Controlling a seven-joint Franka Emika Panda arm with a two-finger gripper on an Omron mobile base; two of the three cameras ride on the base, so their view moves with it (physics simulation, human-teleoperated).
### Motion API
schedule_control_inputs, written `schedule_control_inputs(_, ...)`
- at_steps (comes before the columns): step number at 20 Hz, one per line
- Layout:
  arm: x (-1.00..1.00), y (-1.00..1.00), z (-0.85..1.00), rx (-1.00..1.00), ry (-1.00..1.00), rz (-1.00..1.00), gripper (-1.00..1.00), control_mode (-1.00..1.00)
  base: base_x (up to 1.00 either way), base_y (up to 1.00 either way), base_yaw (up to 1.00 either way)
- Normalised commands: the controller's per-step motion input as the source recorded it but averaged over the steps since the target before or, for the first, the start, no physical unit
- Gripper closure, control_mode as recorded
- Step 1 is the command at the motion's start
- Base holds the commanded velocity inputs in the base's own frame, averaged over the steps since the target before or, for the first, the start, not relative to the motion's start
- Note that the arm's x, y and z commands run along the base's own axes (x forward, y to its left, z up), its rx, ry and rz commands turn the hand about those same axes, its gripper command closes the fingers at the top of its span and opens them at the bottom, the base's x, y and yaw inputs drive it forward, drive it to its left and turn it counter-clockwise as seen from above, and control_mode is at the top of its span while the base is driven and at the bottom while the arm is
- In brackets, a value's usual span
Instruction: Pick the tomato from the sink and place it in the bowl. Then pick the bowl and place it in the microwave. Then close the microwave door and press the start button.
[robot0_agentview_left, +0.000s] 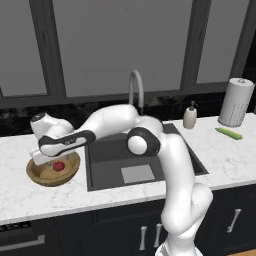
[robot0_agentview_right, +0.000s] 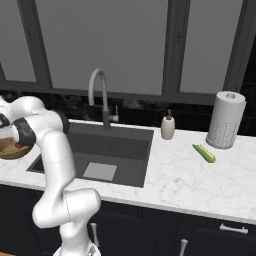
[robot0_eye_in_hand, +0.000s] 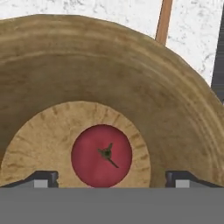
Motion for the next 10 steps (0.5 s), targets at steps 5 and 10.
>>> schedule_control_inputs(5, -0.48, -0.36, 0.37, 0.11, -0.16, 0.0, -1.0, -1.0, 0.0, 0.0, 0.0)
schedule_control_inputs(10, -0.18, -0.62, 0.44, 0.19, -0.02, -0.03, -1.0, -1.0, 0.0, 0.0, 0.0)
